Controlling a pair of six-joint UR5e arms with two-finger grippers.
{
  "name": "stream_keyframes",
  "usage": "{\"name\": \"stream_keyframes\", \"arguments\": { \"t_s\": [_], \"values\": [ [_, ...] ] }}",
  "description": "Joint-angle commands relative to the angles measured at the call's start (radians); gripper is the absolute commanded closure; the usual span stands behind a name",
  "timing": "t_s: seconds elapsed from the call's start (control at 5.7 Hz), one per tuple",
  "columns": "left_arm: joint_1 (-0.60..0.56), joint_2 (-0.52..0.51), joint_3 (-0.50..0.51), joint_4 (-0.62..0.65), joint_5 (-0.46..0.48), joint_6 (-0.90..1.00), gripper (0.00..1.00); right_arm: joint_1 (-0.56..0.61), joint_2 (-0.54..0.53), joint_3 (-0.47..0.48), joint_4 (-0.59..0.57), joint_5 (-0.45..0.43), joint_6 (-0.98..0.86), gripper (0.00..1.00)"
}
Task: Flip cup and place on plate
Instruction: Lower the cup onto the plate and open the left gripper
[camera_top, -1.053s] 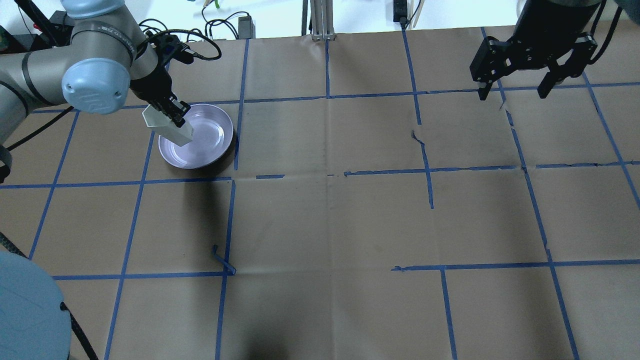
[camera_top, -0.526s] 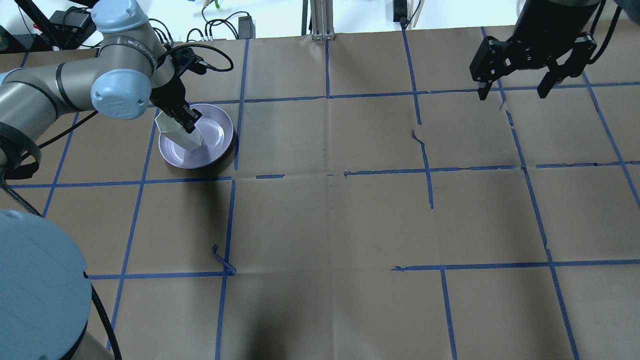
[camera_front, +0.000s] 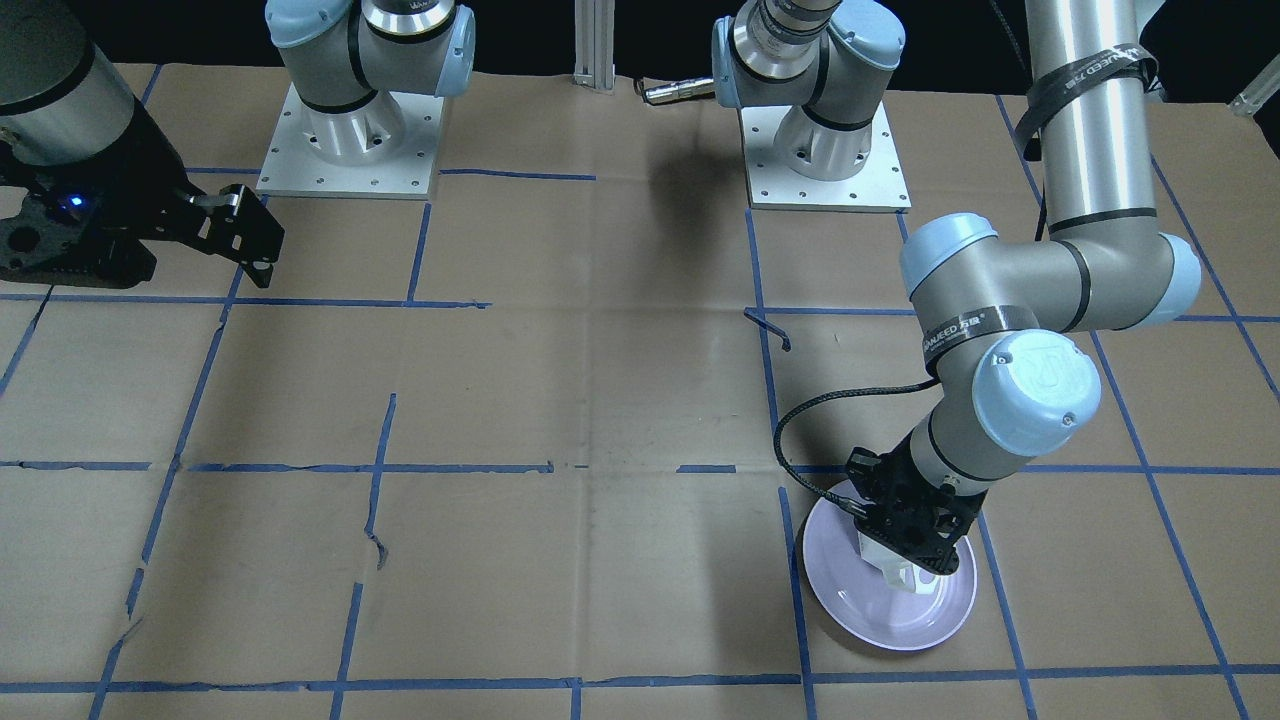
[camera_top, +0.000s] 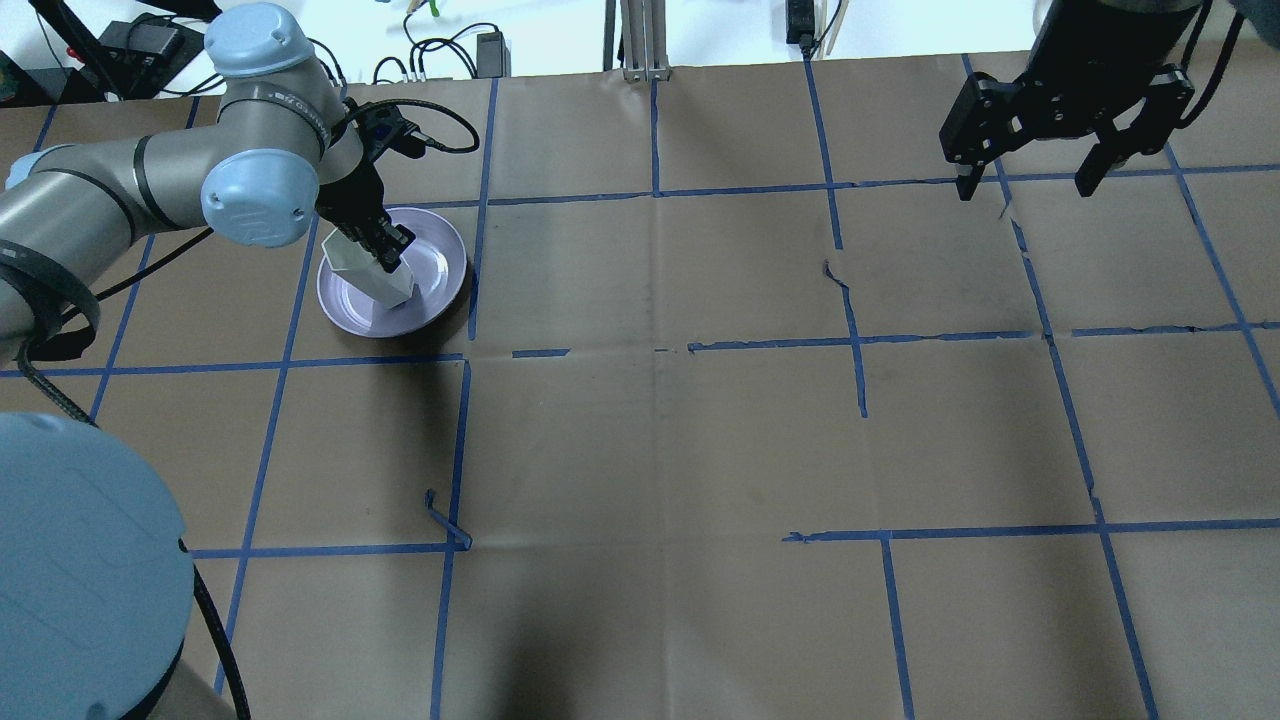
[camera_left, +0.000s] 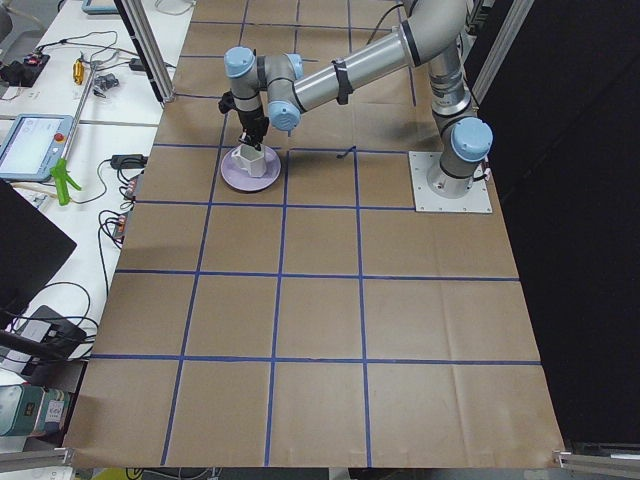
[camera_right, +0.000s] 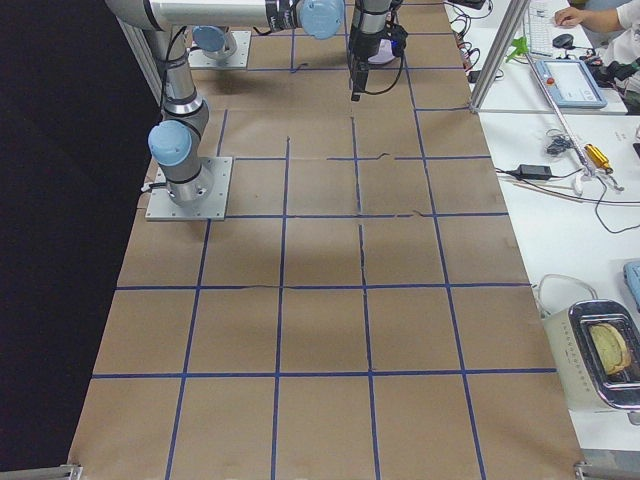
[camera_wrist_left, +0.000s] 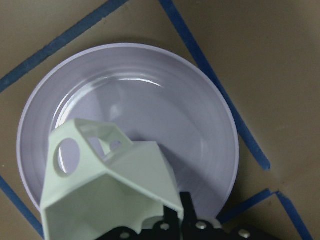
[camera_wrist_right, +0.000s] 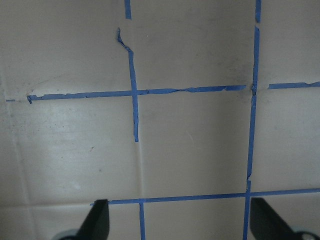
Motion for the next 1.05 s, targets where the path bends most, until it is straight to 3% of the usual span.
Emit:
{"name": "stream_keyframes", "arguments": {
  "t_s": [0.0,0.35,0.88],
  "values": [
    [-0.004,-0.008,-0.001,0.015,-0.006,0.005,0.04,0.000,0.000,0.000,0.000,0.000,0.000,0.00],
    [-0.018,0.016,0.028,0.000,-0.006,-0.009,0.02,0.000,0.000,0.000,0.000,0.000,0.000,0.00],
    [-0.127,0.135,0.077,-0.085,-0.006,-0.376,0.02,0.000,0.000,0.000,0.000,0.000,0.000,0.00]
  ]
}}
